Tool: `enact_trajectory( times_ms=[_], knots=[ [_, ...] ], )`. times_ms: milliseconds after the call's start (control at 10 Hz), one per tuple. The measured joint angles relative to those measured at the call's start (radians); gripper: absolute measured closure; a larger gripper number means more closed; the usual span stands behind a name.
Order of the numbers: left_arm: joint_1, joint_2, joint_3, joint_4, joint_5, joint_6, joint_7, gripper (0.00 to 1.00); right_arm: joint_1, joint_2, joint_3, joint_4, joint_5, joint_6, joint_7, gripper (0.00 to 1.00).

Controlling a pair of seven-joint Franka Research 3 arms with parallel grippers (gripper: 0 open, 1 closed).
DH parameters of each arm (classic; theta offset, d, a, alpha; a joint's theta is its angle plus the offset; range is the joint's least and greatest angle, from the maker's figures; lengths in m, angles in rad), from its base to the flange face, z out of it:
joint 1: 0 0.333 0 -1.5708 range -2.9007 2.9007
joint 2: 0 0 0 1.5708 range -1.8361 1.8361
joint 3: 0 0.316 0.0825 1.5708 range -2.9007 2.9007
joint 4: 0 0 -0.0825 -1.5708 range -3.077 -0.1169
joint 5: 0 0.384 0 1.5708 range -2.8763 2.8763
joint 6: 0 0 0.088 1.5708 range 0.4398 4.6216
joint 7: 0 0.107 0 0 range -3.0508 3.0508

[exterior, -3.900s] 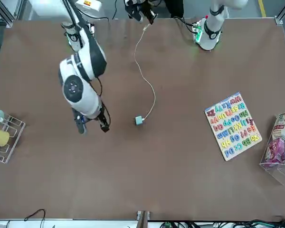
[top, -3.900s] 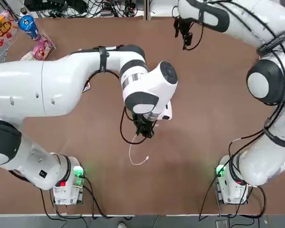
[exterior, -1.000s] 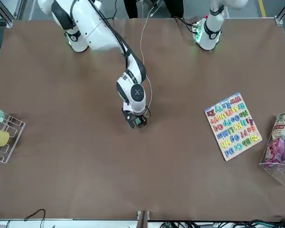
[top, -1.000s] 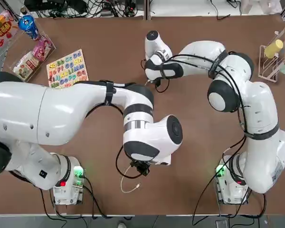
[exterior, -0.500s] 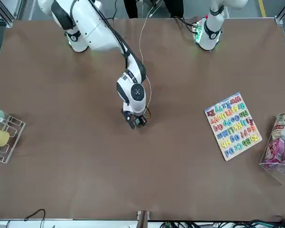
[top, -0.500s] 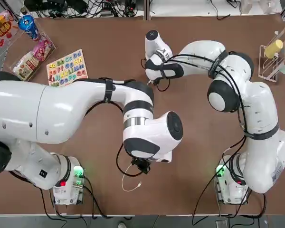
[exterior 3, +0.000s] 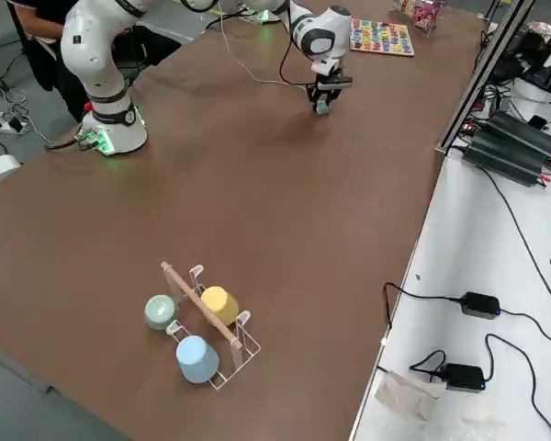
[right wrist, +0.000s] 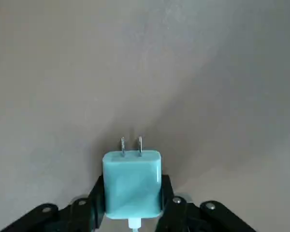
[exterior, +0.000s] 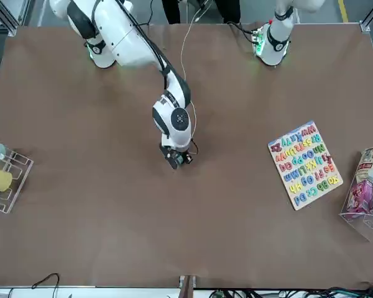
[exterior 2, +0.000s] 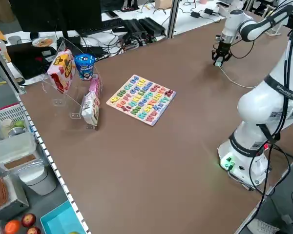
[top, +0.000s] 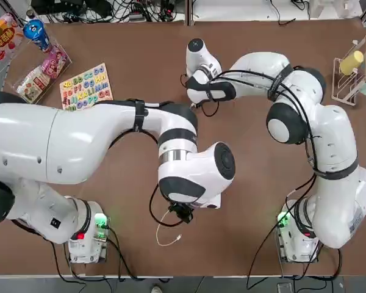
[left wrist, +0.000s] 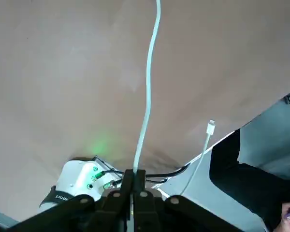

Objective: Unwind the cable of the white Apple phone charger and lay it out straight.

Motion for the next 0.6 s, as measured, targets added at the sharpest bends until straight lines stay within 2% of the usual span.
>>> enact_trajectory(
  times_ms=[300, 600],
  knots=[
    [0.0, 0.0, 0.0, 0.005, 0.0, -0.011, 0.0, 0.96, -0.012, -0.002, -0.008, 0.015, -0.023, 0.004, -0.171, 0.52],
    [0.0, 0.0, 0.0, 0.006, 0.0, -0.012, 0.001, 0.96, -0.066, -0.017, -0.016, 0.066, -0.032, 0.005, -0.393, 0.52]
  ],
)
